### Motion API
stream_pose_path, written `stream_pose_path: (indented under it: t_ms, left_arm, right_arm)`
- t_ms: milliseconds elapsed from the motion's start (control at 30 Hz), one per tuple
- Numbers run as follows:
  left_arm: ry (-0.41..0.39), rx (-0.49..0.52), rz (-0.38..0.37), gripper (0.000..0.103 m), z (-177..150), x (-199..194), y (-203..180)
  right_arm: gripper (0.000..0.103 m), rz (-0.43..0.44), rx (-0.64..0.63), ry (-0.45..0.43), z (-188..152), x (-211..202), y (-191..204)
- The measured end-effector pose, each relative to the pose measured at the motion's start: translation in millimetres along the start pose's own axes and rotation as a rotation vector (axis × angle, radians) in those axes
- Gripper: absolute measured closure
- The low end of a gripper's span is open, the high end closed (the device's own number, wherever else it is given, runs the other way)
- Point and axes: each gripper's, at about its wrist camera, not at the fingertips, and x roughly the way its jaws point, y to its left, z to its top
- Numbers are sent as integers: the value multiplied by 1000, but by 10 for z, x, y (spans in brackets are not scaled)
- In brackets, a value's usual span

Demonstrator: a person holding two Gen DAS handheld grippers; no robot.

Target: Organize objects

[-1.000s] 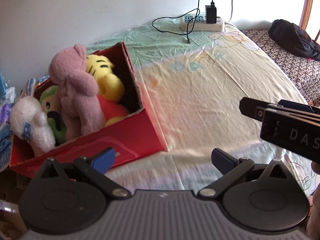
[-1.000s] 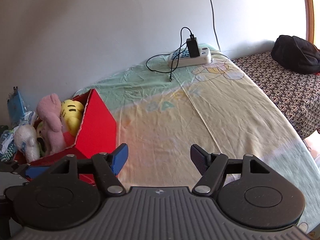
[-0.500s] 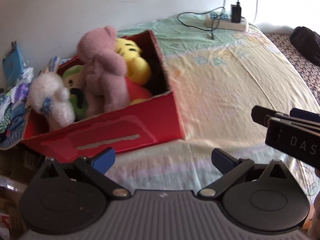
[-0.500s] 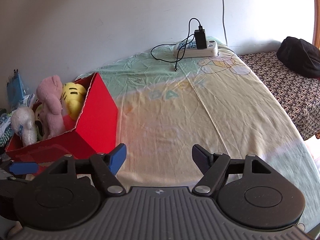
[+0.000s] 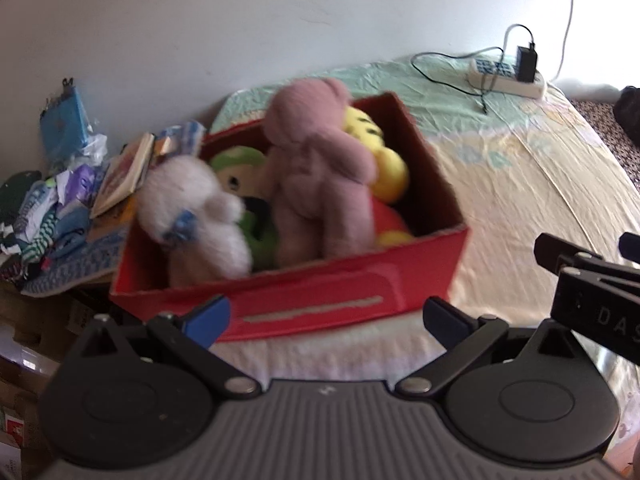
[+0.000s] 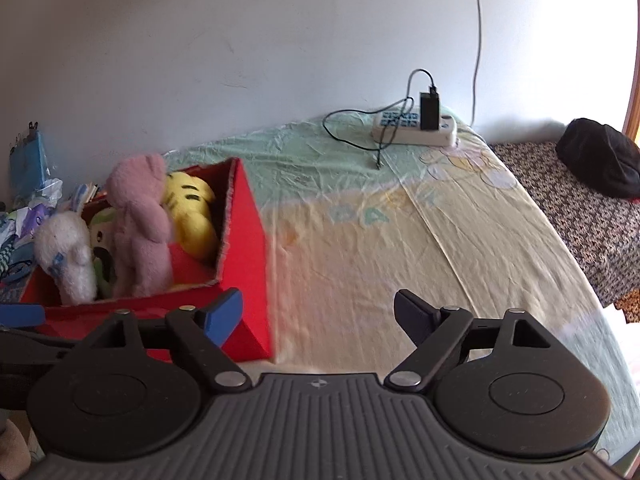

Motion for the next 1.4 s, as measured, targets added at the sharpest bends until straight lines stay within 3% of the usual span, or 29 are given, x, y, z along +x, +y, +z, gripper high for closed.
stream_pose_path:
  t_ms: [333,700,900,1133,1400]
  left_arm:
    - [-34,-57,55,1,218,3,650]
    - [-10,-81,110,0,246,115,1114]
    - [20,-69,64,0,208,292,1192]
    - [18,-53,57,0,228,422,1182]
    - [48,-58,13,0,258,620,1213]
  right_arm:
    - [18,29,7,-16,256,-97,578]
    - [17,-16,-5,-2,199,42,992]
    - [17,27,22,33,125,174,1108]
    - [17,2,26,2,145,244,1170]
    - [26,21,-7,-13,148,337,1234]
